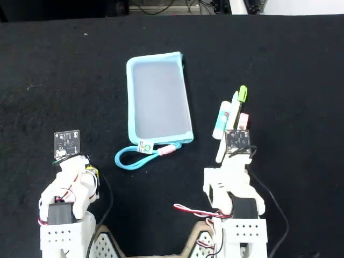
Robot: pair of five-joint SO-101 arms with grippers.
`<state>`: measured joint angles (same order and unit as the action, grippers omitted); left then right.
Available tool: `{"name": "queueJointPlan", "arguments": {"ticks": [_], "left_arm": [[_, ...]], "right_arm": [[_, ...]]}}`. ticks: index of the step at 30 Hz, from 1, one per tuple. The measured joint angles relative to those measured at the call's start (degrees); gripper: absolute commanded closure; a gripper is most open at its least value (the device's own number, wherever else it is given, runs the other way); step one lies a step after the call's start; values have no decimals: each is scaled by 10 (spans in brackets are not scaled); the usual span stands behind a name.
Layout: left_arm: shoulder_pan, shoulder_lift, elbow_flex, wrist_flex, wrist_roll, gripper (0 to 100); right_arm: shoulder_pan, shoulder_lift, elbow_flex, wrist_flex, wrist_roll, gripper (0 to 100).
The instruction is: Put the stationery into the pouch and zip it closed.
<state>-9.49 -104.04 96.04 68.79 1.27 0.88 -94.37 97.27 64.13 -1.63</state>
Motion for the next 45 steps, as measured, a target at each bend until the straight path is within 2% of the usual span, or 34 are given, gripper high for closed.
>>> {"name": "queueJointPlan", "arguments": {"ticks": [39,45], "left_arm": [[0,0,0,0,0,934],[0,0,0,0,0,934]], "right_arm": [[0,0,0,-1,0,984],[0,0,0,-83,-1,984]]}}
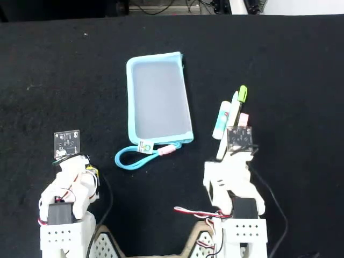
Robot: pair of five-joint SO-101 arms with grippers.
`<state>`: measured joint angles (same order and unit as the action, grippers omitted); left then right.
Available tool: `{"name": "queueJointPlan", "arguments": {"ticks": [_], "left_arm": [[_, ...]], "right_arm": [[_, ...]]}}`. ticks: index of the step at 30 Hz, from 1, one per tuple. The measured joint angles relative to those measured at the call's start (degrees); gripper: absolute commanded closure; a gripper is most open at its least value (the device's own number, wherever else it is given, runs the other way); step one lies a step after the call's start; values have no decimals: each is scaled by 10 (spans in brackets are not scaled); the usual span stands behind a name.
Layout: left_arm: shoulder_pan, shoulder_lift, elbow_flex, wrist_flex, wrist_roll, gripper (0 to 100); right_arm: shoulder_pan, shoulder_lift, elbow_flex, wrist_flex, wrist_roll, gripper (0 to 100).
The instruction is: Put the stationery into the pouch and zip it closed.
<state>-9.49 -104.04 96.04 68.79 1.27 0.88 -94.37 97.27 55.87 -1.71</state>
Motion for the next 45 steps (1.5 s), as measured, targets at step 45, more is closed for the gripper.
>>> {"name": "queueJointPlan", "arguments": {"ticks": [45], "left_arm": [[0,0,0,0,0,934]], "right_arm": [[-68,-87,-490,14,277,982]]}}
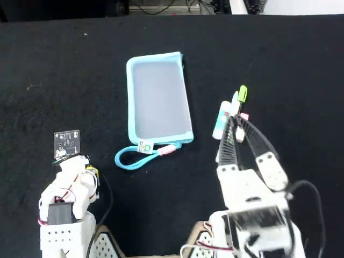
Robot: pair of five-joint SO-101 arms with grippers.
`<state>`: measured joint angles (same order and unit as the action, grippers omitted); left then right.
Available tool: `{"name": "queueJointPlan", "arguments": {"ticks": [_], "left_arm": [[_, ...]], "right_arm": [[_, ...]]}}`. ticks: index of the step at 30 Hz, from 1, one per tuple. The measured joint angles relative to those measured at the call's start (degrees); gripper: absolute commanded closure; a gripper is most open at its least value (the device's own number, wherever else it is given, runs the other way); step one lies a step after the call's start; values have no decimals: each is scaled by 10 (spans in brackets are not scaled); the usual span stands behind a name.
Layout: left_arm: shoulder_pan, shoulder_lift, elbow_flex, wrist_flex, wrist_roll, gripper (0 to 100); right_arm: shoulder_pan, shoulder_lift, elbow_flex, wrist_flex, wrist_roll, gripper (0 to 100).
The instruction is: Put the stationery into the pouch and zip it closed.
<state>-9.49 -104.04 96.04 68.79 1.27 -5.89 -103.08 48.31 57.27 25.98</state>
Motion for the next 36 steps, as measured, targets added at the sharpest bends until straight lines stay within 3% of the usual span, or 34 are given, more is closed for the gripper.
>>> {"name": "queueJointPlan", "arguments": {"ticks": [7,13,19,30,36], "left_arm": [[0,0,0,0,0,934],[0,0,0,0,0,934],[0,0,0,0,0,934],[0,0,0,0,0,934],[0,0,0,0,0,934]], "right_arm": [[-2,113,-93,18,-92,982],[-8,257,-81,36,-156,982],[-110,352,23,20,-179,982],[-323,478,226,-219,-179,982],[-340,582,220,-236,-182,815]]}}
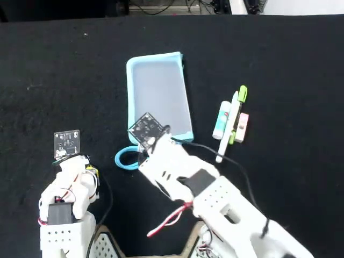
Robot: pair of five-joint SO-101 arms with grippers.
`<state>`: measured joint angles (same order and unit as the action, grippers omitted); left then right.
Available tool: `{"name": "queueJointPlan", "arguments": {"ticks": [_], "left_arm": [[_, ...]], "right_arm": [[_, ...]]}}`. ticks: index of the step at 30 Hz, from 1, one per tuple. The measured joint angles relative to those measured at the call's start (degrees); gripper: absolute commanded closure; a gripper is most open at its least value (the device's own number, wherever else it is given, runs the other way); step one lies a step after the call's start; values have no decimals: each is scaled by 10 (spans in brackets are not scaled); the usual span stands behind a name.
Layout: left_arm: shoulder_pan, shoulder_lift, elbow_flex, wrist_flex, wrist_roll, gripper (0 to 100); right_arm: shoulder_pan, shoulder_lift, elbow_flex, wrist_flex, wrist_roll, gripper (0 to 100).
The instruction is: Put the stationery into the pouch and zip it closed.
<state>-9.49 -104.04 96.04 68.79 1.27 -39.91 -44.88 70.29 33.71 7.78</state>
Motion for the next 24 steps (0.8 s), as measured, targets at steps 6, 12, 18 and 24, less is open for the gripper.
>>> {"name": "queueJointPlan", "arguments": {"ticks": [6,12,18,24], "left_arm": [[0,0,0,0,0,934],[0,0,0,0,0,934],[0,0,0,0,0,934],[0,0,0,0,0,934]], "right_arm": [[-2,106,-58,-2,-74,737],[-2,193,-100,-2,-105,737],[-3,296,-146,-3,-137,735],[-2,404,-228,22,-209,734]]}}
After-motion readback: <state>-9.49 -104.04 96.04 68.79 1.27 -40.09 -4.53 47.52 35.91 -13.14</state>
